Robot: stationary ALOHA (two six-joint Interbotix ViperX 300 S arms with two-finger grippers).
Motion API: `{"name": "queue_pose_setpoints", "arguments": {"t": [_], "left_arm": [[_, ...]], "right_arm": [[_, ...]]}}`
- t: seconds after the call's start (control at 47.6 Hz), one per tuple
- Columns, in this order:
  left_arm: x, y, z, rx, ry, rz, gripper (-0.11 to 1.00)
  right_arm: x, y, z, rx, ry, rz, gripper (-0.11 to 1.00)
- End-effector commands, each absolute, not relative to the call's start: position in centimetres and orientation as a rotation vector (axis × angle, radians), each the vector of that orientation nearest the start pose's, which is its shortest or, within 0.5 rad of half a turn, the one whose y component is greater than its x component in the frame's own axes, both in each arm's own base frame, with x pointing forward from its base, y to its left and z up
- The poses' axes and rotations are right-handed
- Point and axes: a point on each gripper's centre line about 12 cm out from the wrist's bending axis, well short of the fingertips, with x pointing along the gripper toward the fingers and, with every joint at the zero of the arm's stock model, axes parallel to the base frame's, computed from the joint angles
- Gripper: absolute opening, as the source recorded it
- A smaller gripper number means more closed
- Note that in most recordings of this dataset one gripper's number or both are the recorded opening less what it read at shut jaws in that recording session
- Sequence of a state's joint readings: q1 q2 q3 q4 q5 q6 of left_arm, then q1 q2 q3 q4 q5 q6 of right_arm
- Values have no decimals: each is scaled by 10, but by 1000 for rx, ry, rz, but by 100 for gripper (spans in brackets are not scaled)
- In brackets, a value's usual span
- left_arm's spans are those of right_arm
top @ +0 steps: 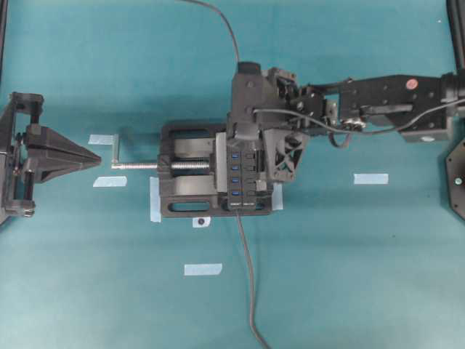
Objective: Insert the USB into the center port of the fixed hub
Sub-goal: 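Carry the plug to the hub's center port and start inserting it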
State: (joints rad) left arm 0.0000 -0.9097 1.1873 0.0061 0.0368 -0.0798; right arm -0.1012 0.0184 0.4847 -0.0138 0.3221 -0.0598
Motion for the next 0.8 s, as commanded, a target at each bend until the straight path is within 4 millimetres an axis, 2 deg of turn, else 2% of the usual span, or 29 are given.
{"name": "queue_pose_setpoints", "arguments": {"t": [0.0, 0.777], "left_arm": [[204, 0, 247, -73, 291, 11, 0], [204, 0, 246, -75, 290, 11, 0]], "right_arm": [[409, -39, 203, -18, 798, -71, 11], [413, -35, 180, -19, 848, -59, 11]]}}
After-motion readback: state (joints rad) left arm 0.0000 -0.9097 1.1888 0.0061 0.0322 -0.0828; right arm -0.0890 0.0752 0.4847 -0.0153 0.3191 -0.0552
